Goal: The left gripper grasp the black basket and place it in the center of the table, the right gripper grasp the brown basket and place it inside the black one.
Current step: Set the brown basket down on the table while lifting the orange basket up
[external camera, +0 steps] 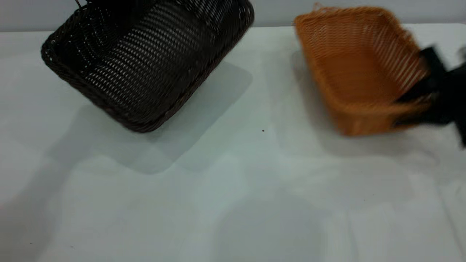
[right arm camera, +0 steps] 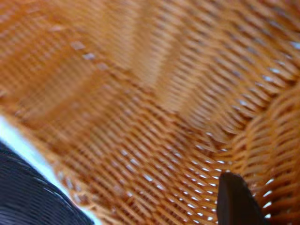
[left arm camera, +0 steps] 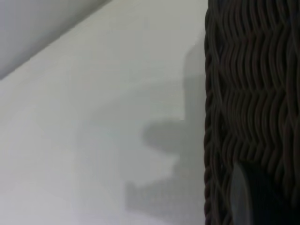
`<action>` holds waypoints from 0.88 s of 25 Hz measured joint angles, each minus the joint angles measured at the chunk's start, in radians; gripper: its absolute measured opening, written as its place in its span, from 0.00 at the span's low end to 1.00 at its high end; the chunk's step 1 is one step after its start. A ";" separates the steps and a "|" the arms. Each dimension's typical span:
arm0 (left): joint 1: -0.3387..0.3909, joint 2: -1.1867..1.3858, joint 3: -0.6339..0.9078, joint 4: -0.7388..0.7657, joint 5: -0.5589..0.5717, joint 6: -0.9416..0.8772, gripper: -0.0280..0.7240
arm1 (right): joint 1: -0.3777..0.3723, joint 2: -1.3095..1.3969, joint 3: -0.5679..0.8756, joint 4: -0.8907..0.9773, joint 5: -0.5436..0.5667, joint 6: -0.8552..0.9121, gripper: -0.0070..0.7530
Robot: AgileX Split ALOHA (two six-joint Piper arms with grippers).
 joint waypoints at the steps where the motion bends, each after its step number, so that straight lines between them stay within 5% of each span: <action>1: -0.011 0.000 0.000 -0.006 0.015 0.047 0.14 | -0.025 -0.020 -0.032 -0.058 -0.006 0.003 0.22; 5: -0.097 0.000 0.000 -0.067 0.095 0.301 0.14 | -0.082 -0.091 -0.152 -0.300 0.039 0.109 0.12; 11: -0.253 0.027 0.000 -0.199 0.217 0.732 0.14 | -0.086 -0.098 -0.274 -0.533 0.158 0.197 0.11; 22: -0.372 0.102 0.000 -0.216 0.218 0.895 0.18 | -0.086 -0.098 -0.310 -0.549 0.186 0.208 0.11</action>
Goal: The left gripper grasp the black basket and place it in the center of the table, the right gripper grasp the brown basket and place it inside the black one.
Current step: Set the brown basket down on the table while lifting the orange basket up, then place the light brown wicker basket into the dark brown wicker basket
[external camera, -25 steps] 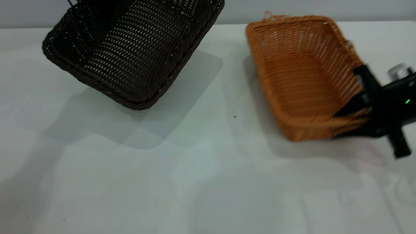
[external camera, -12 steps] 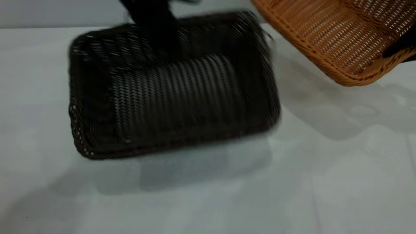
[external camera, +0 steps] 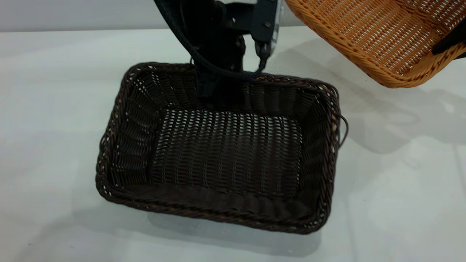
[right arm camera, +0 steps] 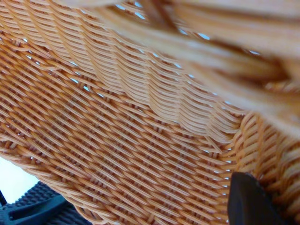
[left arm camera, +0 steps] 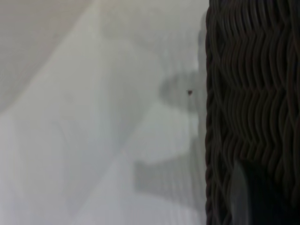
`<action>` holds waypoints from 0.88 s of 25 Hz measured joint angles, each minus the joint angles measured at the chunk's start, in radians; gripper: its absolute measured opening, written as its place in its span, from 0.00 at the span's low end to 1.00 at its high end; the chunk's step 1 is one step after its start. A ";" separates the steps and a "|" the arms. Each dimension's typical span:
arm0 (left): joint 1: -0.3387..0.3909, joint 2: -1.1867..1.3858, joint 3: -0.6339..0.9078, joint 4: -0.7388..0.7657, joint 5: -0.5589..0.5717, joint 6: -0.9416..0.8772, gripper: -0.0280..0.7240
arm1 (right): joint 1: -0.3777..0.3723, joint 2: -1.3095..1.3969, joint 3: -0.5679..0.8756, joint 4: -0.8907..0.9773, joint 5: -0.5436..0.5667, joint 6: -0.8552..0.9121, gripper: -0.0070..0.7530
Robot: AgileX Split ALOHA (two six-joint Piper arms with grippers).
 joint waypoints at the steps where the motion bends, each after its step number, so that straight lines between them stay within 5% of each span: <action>1: -0.002 0.002 0.000 -0.001 0.000 0.000 0.20 | 0.000 0.000 0.000 0.000 0.001 0.000 0.11; 10: -0.001 -0.021 0.000 -0.010 -0.085 -0.231 0.74 | 0.000 0.000 0.000 -0.001 0.021 0.000 0.11; 15: 0.061 -0.149 0.000 -0.006 -0.004 -0.506 0.79 | 0.000 -0.002 0.000 -0.001 0.051 0.000 0.11; 22: 0.325 -0.310 0.000 0.005 0.148 -0.720 0.79 | 0.062 -0.102 -0.002 -0.071 0.119 0.065 0.11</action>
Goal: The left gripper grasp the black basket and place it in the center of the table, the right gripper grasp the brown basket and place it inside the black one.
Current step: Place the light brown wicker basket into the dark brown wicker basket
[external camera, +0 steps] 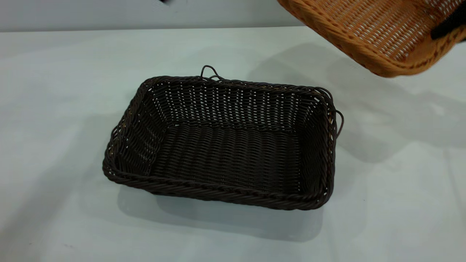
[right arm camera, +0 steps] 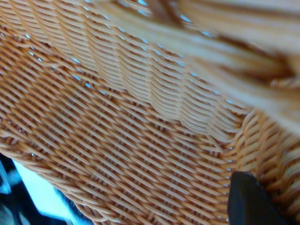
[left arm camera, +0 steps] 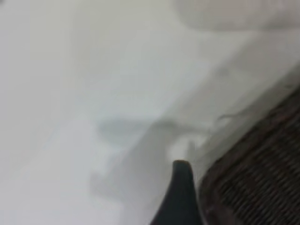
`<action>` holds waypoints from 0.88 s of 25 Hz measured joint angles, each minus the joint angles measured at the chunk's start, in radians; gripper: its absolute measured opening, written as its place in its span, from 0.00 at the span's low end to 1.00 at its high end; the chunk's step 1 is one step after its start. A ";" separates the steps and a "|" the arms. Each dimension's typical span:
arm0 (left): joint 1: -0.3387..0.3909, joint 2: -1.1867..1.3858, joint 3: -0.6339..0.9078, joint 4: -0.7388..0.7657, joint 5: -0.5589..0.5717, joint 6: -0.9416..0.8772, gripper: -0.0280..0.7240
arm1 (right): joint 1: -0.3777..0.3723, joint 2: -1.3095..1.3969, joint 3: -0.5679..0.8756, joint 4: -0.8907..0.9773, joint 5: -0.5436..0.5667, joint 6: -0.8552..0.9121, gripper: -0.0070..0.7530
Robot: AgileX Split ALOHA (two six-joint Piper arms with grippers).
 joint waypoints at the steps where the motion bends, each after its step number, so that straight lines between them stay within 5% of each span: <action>1: 0.033 -0.010 0.000 -0.002 0.002 -0.005 0.79 | 0.032 -0.015 0.000 -0.022 0.016 0.028 0.11; 6: 0.145 -0.022 0.000 -0.004 0.006 -0.006 0.79 | 0.237 -0.033 0.000 -0.109 0.095 0.147 0.11; 11: 0.174 -0.022 0.000 -0.004 -0.003 -0.006 0.79 | 0.413 -0.033 0.000 -0.165 0.108 0.221 0.11; 22: 0.175 -0.022 0.000 -0.007 -0.004 -0.006 0.79 | 0.579 0.040 0.000 -0.253 0.036 0.297 0.11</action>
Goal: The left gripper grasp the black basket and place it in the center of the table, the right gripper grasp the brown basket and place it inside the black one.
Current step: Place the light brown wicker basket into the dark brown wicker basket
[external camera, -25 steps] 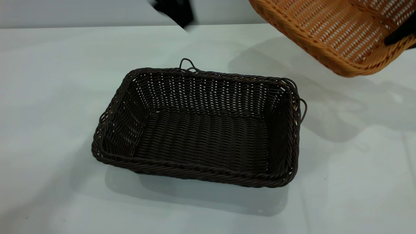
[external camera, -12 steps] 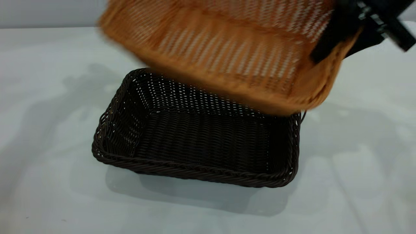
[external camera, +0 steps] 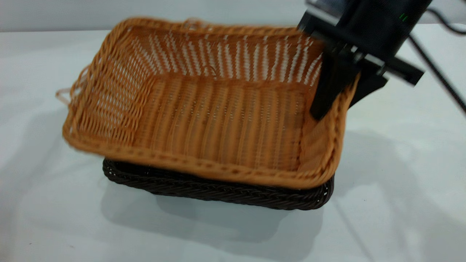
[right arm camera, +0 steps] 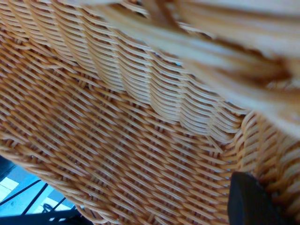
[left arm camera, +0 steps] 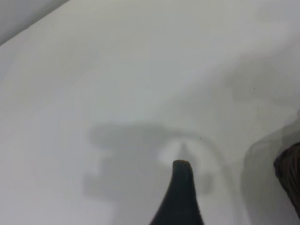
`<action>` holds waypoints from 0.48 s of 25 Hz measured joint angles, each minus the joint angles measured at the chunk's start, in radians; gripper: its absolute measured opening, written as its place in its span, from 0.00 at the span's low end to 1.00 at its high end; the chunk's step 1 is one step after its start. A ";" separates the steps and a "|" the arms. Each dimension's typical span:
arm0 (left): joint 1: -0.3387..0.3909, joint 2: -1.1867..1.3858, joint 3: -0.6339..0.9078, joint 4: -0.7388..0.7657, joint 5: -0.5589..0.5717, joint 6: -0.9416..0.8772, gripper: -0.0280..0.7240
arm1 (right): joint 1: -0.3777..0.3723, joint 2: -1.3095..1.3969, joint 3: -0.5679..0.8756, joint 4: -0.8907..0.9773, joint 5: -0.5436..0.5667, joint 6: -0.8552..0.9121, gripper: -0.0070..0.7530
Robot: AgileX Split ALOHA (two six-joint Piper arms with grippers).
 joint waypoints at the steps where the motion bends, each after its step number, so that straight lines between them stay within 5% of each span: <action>1: 0.000 0.000 0.000 0.000 0.000 0.000 0.79 | 0.000 0.014 0.000 0.000 -0.013 0.000 0.11; 8: 0.000 0.000 0.000 0.000 0.000 0.000 0.79 | -0.002 0.056 0.000 -0.006 -0.057 0.001 0.15; 12: 0.000 0.000 0.000 -0.001 0.000 0.000 0.79 | -0.002 0.057 0.000 -0.003 -0.068 -0.009 0.36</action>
